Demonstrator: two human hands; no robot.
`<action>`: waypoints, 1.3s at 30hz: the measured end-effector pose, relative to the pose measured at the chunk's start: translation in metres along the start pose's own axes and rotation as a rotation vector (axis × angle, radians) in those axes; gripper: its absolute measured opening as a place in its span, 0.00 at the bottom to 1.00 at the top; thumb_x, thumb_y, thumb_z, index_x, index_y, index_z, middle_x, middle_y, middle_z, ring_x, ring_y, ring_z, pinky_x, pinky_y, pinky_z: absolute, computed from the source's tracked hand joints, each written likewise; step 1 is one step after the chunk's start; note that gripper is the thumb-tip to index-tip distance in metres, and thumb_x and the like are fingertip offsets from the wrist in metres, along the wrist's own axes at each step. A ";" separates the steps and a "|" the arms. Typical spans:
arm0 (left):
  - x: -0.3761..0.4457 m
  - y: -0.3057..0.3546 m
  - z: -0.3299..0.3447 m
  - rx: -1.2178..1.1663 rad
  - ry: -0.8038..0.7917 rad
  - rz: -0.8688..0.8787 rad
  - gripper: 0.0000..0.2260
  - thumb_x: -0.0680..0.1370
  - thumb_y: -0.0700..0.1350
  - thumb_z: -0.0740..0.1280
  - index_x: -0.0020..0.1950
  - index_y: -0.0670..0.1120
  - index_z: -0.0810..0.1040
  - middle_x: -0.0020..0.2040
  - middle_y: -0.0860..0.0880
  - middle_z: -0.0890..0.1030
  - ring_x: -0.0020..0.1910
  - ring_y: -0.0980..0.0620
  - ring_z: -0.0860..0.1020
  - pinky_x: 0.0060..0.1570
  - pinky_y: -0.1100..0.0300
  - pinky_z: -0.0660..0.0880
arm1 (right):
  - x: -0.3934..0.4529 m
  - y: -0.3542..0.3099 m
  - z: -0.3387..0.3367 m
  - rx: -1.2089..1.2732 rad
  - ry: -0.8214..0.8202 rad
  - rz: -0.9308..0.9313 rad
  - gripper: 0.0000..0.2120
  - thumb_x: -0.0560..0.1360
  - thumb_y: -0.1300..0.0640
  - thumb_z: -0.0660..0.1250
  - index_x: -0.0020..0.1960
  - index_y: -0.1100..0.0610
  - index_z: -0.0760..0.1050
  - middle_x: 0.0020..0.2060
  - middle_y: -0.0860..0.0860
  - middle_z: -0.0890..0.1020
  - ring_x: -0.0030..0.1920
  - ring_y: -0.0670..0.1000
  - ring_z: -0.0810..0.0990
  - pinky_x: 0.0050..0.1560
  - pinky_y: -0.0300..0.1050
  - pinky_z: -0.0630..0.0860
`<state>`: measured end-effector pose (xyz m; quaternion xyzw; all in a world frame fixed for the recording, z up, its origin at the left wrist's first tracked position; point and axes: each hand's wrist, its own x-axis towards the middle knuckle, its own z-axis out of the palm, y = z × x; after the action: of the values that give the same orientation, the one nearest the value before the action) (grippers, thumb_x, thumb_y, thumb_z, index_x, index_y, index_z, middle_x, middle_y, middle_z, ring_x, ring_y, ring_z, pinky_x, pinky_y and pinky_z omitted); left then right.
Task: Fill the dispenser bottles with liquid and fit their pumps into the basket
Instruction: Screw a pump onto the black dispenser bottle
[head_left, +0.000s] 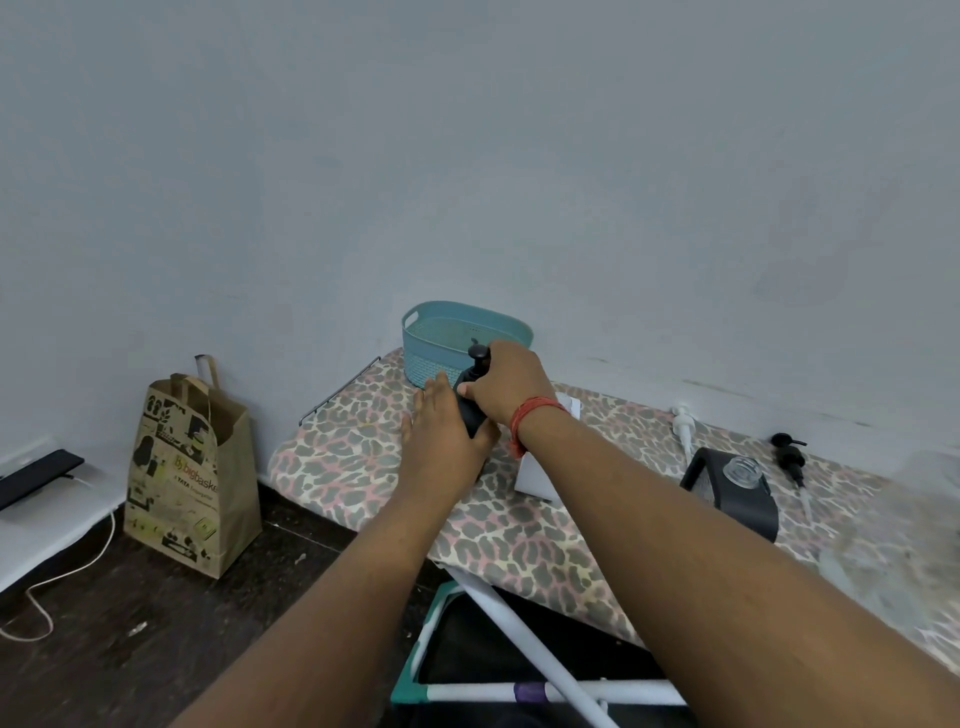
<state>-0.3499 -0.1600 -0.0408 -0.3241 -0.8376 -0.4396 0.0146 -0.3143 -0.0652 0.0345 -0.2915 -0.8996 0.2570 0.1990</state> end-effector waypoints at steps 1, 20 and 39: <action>0.000 -0.001 0.000 -0.007 0.004 -0.001 0.34 0.77 0.51 0.69 0.77 0.41 0.58 0.74 0.41 0.66 0.75 0.41 0.65 0.73 0.39 0.59 | -0.001 0.001 0.001 -0.031 0.021 -0.006 0.09 0.71 0.53 0.73 0.44 0.49 0.73 0.40 0.45 0.75 0.49 0.49 0.73 0.42 0.38 0.71; -0.001 -0.002 0.005 0.076 0.031 -0.009 0.38 0.79 0.57 0.66 0.80 0.40 0.53 0.81 0.39 0.54 0.81 0.43 0.51 0.77 0.41 0.51 | 0.001 0.000 -0.016 -0.017 -0.084 -0.033 0.09 0.72 0.57 0.74 0.45 0.51 0.73 0.36 0.42 0.74 0.38 0.45 0.73 0.31 0.34 0.63; 0.004 -0.006 0.011 0.170 0.041 -0.027 0.33 0.78 0.50 0.69 0.78 0.44 0.57 0.81 0.37 0.42 0.80 0.38 0.39 0.77 0.37 0.44 | -0.010 -0.010 0.013 0.084 0.098 0.086 0.18 0.70 0.57 0.67 0.59 0.49 0.80 0.57 0.51 0.82 0.58 0.56 0.78 0.61 0.46 0.76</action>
<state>-0.3533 -0.1522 -0.0502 -0.3015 -0.8756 -0.3736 0.0533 -0.3174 -0.0833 0.0286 -0.3338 -0.8639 0.2881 0.2435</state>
